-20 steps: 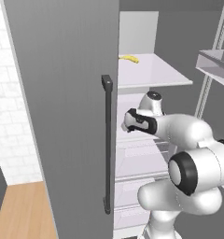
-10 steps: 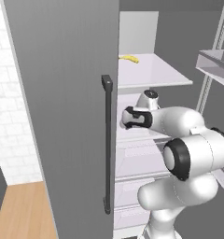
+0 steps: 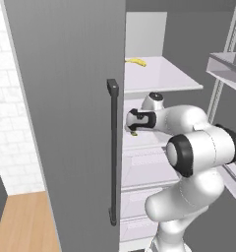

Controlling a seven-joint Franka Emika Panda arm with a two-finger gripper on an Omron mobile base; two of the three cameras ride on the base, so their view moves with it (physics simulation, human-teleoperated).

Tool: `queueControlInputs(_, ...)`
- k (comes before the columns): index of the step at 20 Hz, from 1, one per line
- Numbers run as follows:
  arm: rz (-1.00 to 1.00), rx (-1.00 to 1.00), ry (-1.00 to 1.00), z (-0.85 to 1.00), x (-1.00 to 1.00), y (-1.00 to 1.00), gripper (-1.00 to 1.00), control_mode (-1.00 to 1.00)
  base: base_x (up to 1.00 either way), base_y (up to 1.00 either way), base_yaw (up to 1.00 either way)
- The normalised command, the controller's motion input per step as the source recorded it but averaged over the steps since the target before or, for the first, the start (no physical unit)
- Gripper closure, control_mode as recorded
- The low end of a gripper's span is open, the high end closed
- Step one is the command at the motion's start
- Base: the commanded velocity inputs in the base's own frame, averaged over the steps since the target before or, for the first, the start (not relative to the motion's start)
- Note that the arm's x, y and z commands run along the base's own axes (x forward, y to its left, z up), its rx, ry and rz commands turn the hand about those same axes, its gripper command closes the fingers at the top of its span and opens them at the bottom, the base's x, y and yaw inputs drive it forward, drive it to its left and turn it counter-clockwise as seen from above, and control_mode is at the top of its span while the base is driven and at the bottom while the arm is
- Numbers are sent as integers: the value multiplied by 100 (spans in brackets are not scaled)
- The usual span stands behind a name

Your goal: Grab a lemon wedge from the fridge and one ice cube from the ice bowl, and put them in the glass of lemonade.

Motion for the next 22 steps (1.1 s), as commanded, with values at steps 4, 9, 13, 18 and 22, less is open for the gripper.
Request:
queueControlInputs(4, 0, 0, 0, -32, 4, 0, -100, -100, 0, 0, 0)
queueControlInputs(9, 0, 0, 0, -53, 0, 0, -100, -100, 0, 0, 0)
queueControlInputs(13, 0, 0, 0, -11, 1, 0, -100, -100, 0, 0, 0)
queueControlInputs(18, 0, 0, 0, 0, 23, 0, -100, -100, 0, 0, 0)
queueControlInputs(22, 0, 0, 0, 1, 51, 4, -100, -100, 0, 0, 0)
